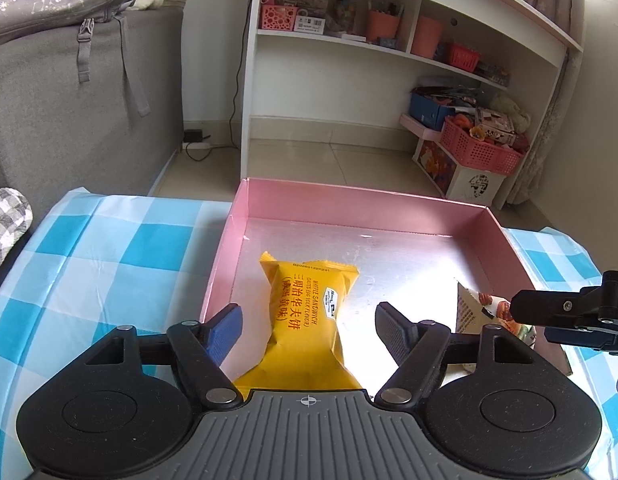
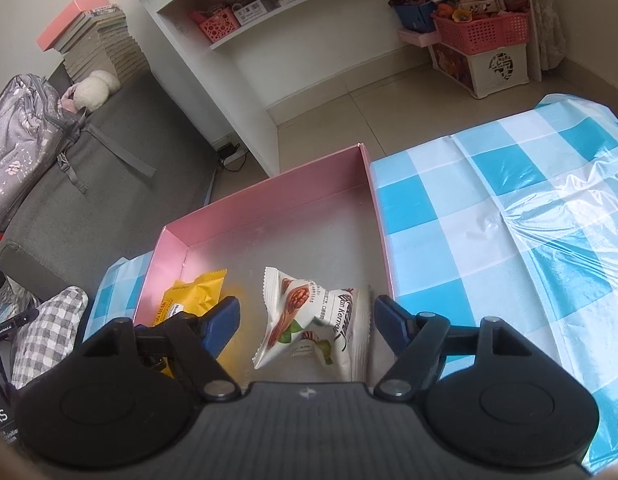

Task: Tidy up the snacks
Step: 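Withdraw both grippers from the box back to the snack pile, then grasp a white pecan packet with the left gripper while the right grasps the yellow chip bag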

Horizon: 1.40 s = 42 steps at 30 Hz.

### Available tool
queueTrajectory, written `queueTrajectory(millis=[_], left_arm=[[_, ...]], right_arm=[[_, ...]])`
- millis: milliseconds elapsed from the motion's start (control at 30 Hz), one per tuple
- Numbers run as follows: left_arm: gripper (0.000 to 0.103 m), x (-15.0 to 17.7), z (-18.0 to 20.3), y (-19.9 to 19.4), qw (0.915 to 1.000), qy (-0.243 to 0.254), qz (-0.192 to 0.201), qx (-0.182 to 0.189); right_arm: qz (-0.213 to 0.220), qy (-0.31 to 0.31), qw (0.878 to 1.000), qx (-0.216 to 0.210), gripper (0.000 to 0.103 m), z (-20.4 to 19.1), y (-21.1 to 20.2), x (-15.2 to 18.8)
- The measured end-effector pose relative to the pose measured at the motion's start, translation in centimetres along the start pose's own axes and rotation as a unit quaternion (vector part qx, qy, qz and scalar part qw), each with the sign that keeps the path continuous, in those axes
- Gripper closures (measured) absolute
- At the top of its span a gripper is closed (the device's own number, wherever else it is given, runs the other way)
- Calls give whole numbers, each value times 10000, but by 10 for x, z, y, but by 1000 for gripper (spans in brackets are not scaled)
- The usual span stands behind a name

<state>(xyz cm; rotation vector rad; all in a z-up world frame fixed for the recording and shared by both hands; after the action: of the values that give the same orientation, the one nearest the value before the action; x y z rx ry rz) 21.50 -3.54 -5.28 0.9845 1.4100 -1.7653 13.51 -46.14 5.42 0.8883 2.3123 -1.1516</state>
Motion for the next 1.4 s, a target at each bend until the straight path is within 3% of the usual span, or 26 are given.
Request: queueTrajectory(millis=[67,167,333,700,933,1400], left_arm=[[21,-2,1,-7,10000,50,-9,13],[15,-5,1,-22,9999,116,-26,43],[7,-9,-5,-47,9998,177,-74,5],[5,7,-26,-107,9968,362,-617,-355],[5,35,-42,-131,9931,473,-1038,-257],[5,65,-53,-160,9892,753,-1244,172]], right_arm=[[-22,23,10000,1,29,0,-5,-2],[-16,-71,9999,86,19,-3,-15,-3],[-63,-235,9997,-22,15,-8,-35,-3],[-276,-842,9960,-64,6,-28,-71,16],[-757,-1898,9789,-25,8,-47,-69,64],[-1109,-2058,9715,-399,10,-79,-79,102]])
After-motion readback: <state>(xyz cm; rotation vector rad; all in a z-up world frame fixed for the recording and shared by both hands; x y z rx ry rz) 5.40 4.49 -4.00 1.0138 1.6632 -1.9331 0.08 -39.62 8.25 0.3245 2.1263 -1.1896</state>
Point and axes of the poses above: each gripper's, at about its wrist camera, not at the fingertips, and y roughly the way its jaws point, z to its right, x to its underside, the point moved 3 cm from there along y, roughly the way its jaws point, and after that the axes turned 14 degrees about z, right-handed, at the moved point
